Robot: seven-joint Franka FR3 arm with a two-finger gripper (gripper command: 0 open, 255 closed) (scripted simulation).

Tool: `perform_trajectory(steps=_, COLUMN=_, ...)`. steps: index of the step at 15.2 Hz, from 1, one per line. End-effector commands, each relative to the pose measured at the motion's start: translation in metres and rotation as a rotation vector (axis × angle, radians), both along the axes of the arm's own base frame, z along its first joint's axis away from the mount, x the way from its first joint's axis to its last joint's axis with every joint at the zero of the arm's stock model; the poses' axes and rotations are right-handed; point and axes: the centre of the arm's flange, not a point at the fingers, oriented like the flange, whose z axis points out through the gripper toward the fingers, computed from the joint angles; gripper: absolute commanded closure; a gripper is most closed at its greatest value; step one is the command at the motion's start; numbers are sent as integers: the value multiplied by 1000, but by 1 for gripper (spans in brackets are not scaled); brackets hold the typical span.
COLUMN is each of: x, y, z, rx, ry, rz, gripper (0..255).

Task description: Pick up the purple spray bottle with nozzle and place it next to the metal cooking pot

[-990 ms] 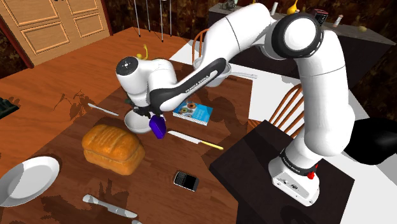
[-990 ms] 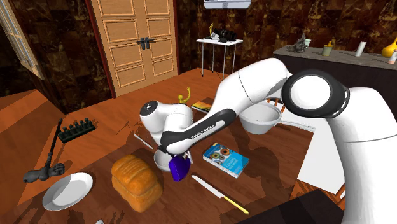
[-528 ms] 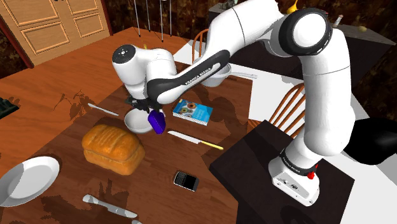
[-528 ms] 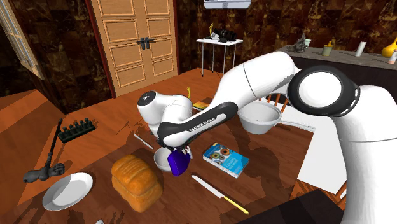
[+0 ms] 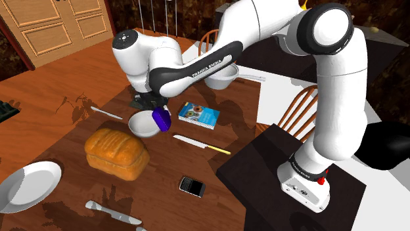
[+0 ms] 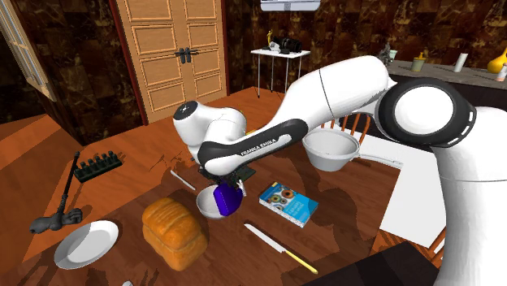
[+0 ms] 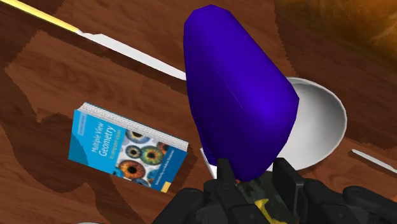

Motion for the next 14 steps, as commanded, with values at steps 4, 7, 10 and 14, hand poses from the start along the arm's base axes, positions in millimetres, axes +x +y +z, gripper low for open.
perform_trajectory(steps=4, x=0, y=1, z=27, rx=0, ry=0, rz=0, gripper=255)
perform_trajectory(steps=7, x=0, y=1, z=43, rx=0, ry=0, rz=0, gripper=255)
perform_trajectory(steps=10, x=0, y=1, z=59, rx=0, ry=0, rz=0, gripper=255)
perform_trajectory(steps=14, x=0, y=1, z=80, rx=0, ry=0, rz=0, gripper=255)
